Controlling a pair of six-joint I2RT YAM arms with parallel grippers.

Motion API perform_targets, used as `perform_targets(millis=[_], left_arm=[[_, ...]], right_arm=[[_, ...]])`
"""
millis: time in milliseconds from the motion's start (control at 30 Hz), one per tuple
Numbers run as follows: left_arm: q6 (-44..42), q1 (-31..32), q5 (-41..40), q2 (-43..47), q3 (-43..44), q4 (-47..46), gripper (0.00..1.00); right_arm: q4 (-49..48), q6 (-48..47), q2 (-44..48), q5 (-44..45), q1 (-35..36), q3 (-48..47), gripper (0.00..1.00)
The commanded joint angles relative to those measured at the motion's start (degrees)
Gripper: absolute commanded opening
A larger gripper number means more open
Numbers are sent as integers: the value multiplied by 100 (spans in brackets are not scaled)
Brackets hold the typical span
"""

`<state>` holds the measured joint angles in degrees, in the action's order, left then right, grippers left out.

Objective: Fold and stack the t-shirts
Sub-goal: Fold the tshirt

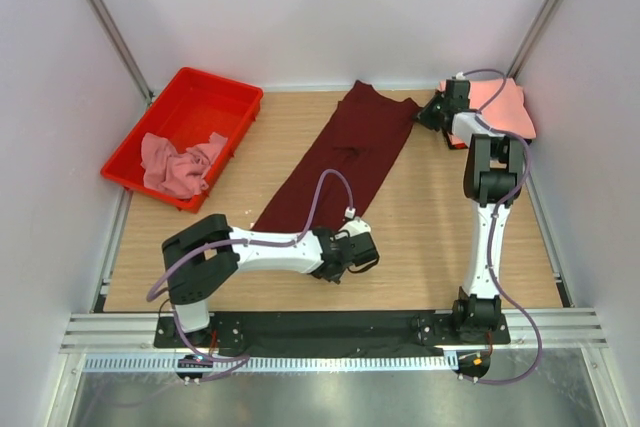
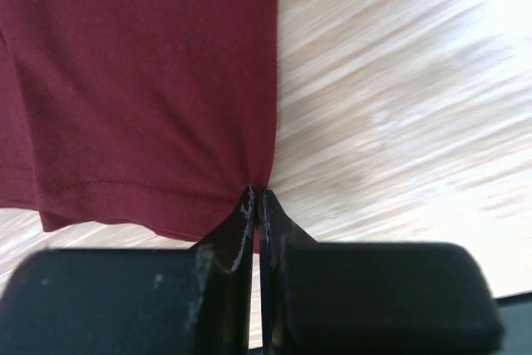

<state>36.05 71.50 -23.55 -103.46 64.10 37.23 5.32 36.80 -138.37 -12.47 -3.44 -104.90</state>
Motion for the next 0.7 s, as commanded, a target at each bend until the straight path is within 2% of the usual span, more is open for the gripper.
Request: perform_targets(millis=[0, 200, 267, 333, 400, 500, 667], left_arm=[[226, 100, 333, -60, 182, -75, 0], [490, 144, 975, -244, 752, -260, 0], [692, 188, 993, -385, 867, -287, 1], [841, 197, 975, -412, 938, -348, 8], [886, 197, 1124, -386, 1034, -348, 20], [877, 180, 1186, -254, 1280, -217, 33], [641, -109, 871, 202, 1772, 625, 35]], right_arm=[[364, -330, -261, 26, -51, -564, 8], [548, -489, -542, -177, -60, -1163, 9], [1170, -585, -560, 217, -34, -1391, 13], [1497, -560, -438, 438, -42, -1367, 21], [1489, -586, -87, 438, -42, -964, 26], [1533, -639, 450, 272, -42, -576, 39], [2104, -595, 1354, -53, 1, -164, 48]])
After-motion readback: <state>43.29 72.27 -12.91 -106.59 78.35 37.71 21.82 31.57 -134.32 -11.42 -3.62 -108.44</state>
